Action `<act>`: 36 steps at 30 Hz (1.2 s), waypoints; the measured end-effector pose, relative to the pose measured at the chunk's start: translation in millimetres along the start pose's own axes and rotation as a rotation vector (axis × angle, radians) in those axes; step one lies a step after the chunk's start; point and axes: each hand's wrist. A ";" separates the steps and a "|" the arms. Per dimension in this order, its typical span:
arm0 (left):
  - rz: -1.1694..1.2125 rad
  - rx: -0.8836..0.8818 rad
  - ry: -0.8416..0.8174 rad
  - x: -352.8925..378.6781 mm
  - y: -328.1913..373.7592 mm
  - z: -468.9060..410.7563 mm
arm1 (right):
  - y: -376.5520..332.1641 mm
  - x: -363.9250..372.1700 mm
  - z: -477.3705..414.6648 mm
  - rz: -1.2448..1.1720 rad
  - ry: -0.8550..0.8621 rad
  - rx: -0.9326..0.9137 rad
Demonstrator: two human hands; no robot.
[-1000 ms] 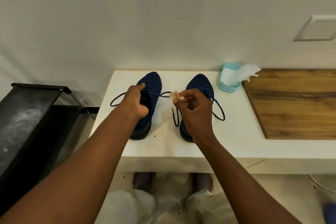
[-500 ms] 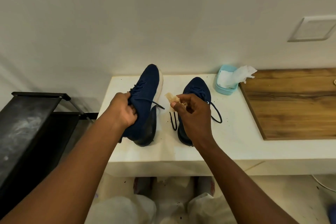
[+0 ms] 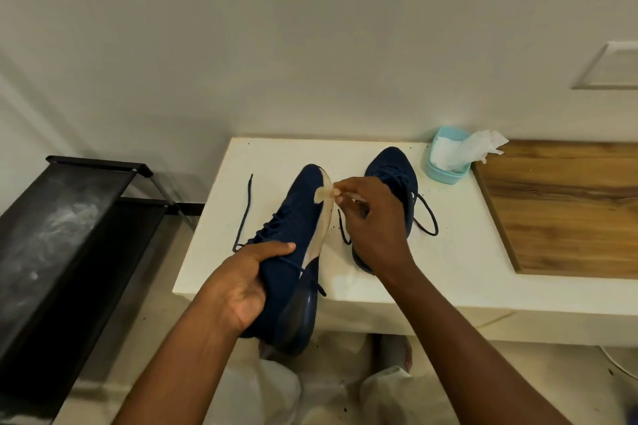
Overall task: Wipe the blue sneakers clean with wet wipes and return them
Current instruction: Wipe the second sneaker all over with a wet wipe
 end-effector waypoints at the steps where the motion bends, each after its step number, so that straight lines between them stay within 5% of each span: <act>1: 0.003 0.005 -0.004 -0.6 0.0 -2.5 | 0.9 6.1 1.3 0.072 -0.063 -0.027; 5: 0.067 0.006 -0.073 3.6 -1.4 -8.2 | -10.2 25.0 15.3 0.240 -0.296 -0.144; 11: 0.338 0.011 -0.196 -4.2 7.2 -18.6 | -26.3 17.9 45.8 -0.039 -0.491 -0.182; 19: 0.279 -0.004 -0.212 -1.9 4.1 -34.4 | -2.5 39.7 1.6 0.186 -0.143 -0.035; 21: 0.293 -0.022 -0.230 -4.8 5.4 -34.7 | -3.0 44.0 4.6 0.188 -0.161 -0.002; 26: 0.324 -0.049 -0.259 -11.7 10.4 -33.7 | -36.0 32.9 48.0 -0.001 -0.462 -0.303; 32: 0.285 -0.065 -0.218 -8.1 8.2 -35.2 | -9.7 45.2 11.5 0.116 -0.147 -0.112; 36: 0.274 -0.063 -0.196 -13.8 14.0 -36.3 | -4.4 45.8 15.7 0.201 -0.163 -0.040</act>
Point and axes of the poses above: each hand's wrist, its own z-axis away from the middle knuckle, its own x-axis out of the palm, y = z × x, and after that the axes turned 9 degrees about -x, right-handed
